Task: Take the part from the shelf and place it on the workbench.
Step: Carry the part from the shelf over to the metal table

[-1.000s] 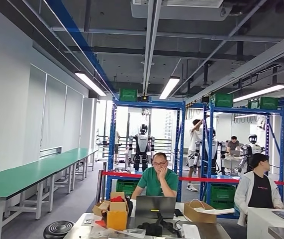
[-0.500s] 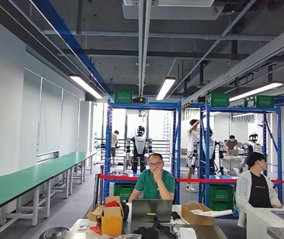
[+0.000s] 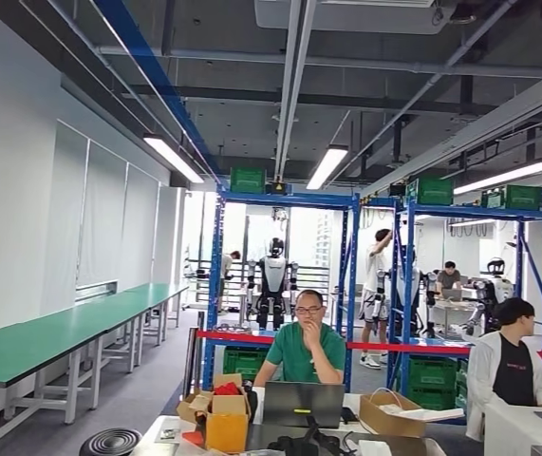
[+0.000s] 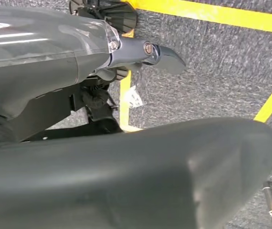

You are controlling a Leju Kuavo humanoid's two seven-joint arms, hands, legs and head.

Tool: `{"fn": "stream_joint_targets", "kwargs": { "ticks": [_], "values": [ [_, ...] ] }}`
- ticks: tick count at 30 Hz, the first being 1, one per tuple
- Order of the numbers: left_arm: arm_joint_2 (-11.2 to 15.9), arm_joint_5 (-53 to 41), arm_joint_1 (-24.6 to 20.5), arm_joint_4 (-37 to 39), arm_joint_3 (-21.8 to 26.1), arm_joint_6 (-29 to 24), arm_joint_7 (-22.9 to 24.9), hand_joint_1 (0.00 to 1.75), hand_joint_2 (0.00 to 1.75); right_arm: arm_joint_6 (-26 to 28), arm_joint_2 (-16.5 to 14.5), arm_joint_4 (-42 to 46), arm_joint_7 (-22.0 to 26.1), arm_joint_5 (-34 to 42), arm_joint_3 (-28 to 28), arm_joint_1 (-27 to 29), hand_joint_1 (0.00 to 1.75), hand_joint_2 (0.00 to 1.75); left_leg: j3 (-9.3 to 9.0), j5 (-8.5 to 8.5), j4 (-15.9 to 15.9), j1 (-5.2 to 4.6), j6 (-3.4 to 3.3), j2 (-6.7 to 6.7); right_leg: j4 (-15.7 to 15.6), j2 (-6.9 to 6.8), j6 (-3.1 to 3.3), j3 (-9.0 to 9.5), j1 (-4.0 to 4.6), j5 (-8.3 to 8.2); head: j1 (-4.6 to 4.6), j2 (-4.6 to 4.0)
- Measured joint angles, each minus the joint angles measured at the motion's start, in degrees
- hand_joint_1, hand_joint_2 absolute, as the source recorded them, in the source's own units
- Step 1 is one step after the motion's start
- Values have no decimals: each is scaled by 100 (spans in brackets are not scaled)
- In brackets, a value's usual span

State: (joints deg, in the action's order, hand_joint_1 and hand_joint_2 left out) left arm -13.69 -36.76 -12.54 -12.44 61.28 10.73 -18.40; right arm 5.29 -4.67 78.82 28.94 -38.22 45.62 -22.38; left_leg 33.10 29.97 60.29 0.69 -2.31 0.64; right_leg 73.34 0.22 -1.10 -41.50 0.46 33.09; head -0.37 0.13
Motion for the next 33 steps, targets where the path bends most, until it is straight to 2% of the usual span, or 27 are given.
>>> {"fn": "stream_joint_targets", "kwargs": {
  "ticks": [2, 3, 4, 6, 8, 9, 10, 12, 13, 14, 15, 17, 18, 19, 22, 24, 25, 27, 28, 29, 30, 31, 32, 33],
  "values": [
    [-5, -8, -4, 0, -6, 1, 2, 0, 175, 0, 5, -3, 0, 1, -1, -8, 175, 175, -132, 87, -13, -8, 5, 11, -727, -2, 91, 209, 66, -525, 1, 0],
    [-12, -10, -9, 0, -10, 2, 6, 0, 175, -1, 6, -5, 0, 2, 0, -18, 175, 175, -181, 119, -31, -2, 16, 13, -1031, -3, 144, 308, 106, -651, 1, 0],
    [-19, -11, -13, 0, -15, 2, 11, 0, 175, -1, 6, -7, 0, 3, -1, -29, 175, 175, -207, 144, -51, 5, 37, 13, -1255, -4, 205, 385, 139, -707, 1, 1],
    [-37, -19, -6, 0, -26, 8, 21, 0, 175, -4, 8, -14, 0, 2, -1, -37, 175, 175, -251, 142, -63, 9, 94, 3, -1426, -3, 292, 457, 170, -655, 2, 1],
    [-47, -27, -3, 0, -34, 14, 18, 0, 175, -6, 5, -16, 1, 0, -1, -37, 175, 175, -300, 182, -3, 3, 134, -9, -1565, -7, 312, 600, 139, -695, 2, 0],
    [-46, -28, -14, 0, -35, 14, 15, 0, 175, -7, 3, -18, 1, 1, 0, -44, 175, 175, -265, 242, 108, 2, 143, -12, -1606, -11, 320, 674, 119, -688, 2, 0],
    [-45, -28, -28, 0, -36, 15, 14, 0, 175, -7, 1, -19, 2, 3, -1, -49, 175, 175, -149, 343, 331, 4, 155, -12, -1639, -14, 319, 736, 101, -676, 2, 0],
    [-39, -28, -29, 0, -36, 14, 13, 0, 175, -7, 1, -27, 1, 5, -1, -47, 175, 175, 267, 580, 971, 17, 200, -13, -1645, -13, 327, 800, 94, -617, 3, 0],
    [-34, -28, -16, 0, -36, 14, 13, 0, 175, -7, 2, -32, 1, 4, 0, -34, 175, 175, 476, 644, 1227, 32, 227, -14, -1644, -9, 321, 832, 90, -581, 3, 0],
    [-28, -28, 0, 0, -36, 14, 13, 0, 175, -7, 3, -36, 0, 2, 1, -19, 175, 175, 613, 611, 1322, 48, 256, -15, -1641, -2, 311, 870, 83, -543, 3, 0],
    [-24, -28, 10, 0, -36, 15, 13, 0, 175, -7, 4, -37, 0, 1, 1, -5, 175, 175, 654, 453, 1222, 67, 285, -16, -1635, 5, 292, 920, 70, -499, 2, 0],
    [-19, -27, 16, 0, -36, 15, 11, 0, 175, -5, 5, -37, 0, 0, 1, 10, 175, 175, 525, -59, 642, 102, 351, -17, -1602, 12, 228, 1037, 34, -379, 2, 0],
    [-18, -26, 13, 2, -36, 16, 11, 0, 175, -3, 7, -39, -2, 1, 0, 9, 175, 175, 443, -193, 351, 100, 368, -21, -1568, 13, 188, 1077, 18, -321, 2, 0],
    [-18, -25, 10, 4, -36, 17, 11, 0, 175, 2, 9, -38, -4, 3, -2, 5, 175, 175, 393, -263, 178, 91, 342, -24, -1536, 14, 146, 1085, 13, -271, 1, 1],
    [-14, -10, 27, 9, -35, 16, 10, 0, 175, 16, 14, -34, -7, -8, -7, 16, 175, 175, 371, -198, 103, 57, 174, -23, -1489, 12, 49, 1068, 15, -177, -2, 2],
    [-11, -3, 32, 9, -35, 17, 5, 0, 175, 30, 14, -31, -8, -31, -9, 14, 175, 175, 313, -164, 85, 70, 120, -13, -1322, 5, -4, 1009, 2, -110, -3, 1],
    [-11, -2, 25, 9, -36, 19, 4, 0, 175, 43, 15, -29, -9, -45, -11, 6, 175, 175, 272, -143, 76, 78, 99, -10, -1083, 2, -32, 883, -9, -40, -3, 1],
    [-9, -2, 14, 9, -36, 18, 2, 0, 175, 68, 27, -29, -21, -76, -19, -5, 175, 175, 198, -78, 66, 71, 68, -9, -353, -3, -69, 437, -25, 169, -4, 0],
    [-8, -2, 15, 9, -36, 18, 3, 0, 175, 78, 38, -31, -32, -92, -23, -5, 175, 175, 158, -40, 65, 63, 60, -8, -26, -2, -70, 196, -28, 252, -4, 0],
    [-7, -2, 20, 9, -36, 17, 4, 0, 175, 83, 51, -32, -42, -105, -28, -5, 175, 175, 108, 3, 65, 54, 54, -3, 150, -1, -59, 17, -25, 258, -4, 0],
    [-6, -3, 24, 9, -36, 17, 5, 0, 175, 85, 63, -32, -52, -118, -35, -6, 175, 175, 46, 51, 64, 44, 51, 4, 120, 0, -37, -66, -16, 155, -4, 0],
    [-7, -4, 27, 9, -36, 17, 6, 0, 175, 87, 74, -27, -60, -132, -44, -12, 175, 175, -31, 104, 61, 38, 53, 12, -119, 2, -4, -48, 5, -67, -4, 0],
    [-8, -5, 28, 9, -37, 17, 7, 0, 175, 89, 83, -20, -67, -150, -54, -23, 175, 175, -102, 158, 52, 37, 58, 19, -500, 1, 40, 41, 38, -371, -4, 0],
    [-11, -8, 25, 10, -37, 17, 8, 0, 175, 92, 94, -12, -78, -165, -64, -42, 175, 175, -169, 201, 37, 39, 68, 24, -836, 2, 83, 137, 74, -596, -3, 0]
  ]
}}
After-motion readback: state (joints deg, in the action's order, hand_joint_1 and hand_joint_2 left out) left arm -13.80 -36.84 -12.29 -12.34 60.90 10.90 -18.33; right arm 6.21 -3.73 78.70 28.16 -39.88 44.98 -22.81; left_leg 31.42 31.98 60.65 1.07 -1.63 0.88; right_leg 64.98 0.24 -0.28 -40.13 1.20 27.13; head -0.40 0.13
